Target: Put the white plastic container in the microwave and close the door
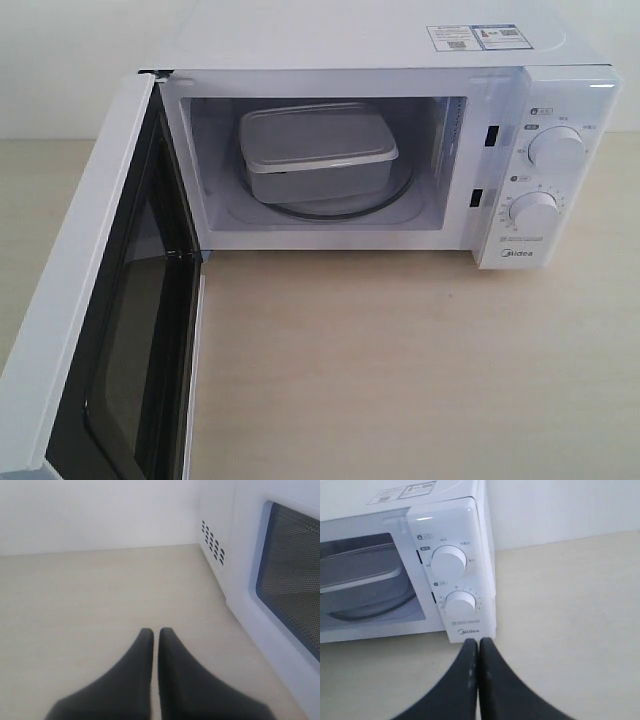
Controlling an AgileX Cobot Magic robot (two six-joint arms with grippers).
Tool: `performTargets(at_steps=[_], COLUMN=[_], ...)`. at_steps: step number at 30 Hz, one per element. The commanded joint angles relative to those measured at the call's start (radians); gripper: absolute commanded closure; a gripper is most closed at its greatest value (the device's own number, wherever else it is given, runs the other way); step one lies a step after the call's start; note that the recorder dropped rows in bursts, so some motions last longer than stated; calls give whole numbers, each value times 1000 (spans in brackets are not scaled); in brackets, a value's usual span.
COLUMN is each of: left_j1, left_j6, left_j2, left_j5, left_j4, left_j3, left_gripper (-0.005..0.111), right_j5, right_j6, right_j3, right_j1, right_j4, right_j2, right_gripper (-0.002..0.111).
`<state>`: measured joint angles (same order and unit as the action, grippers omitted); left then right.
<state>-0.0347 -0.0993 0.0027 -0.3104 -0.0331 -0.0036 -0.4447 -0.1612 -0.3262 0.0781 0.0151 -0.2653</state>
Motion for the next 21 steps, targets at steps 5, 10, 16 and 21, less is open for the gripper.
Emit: performTargets(at_steps=[5, 10, 16, 21], left_j1=[4, 4, 4, 4], left_j6=[-6, -6, -6, -6], left_j2=[-3, -3, -3, -3], left_j5=[4, 4, 4, 4], left_j4=[0, 0, 0, 0], left_j3=[4, 4, 4, 4], left_gripper=[102, 102, 102, 102], right_j5=[189, 271, 296, 314], right_j6=[-2, -5, -5, -13], right_j3=[156, 235, 281, 326], right_j1=[-17, -17, -17, -17], right_j4=[-15, -8, -8, 40], right_j2=[145, 213, 222, 222], right_gripper=[108, 108, 108, 108])
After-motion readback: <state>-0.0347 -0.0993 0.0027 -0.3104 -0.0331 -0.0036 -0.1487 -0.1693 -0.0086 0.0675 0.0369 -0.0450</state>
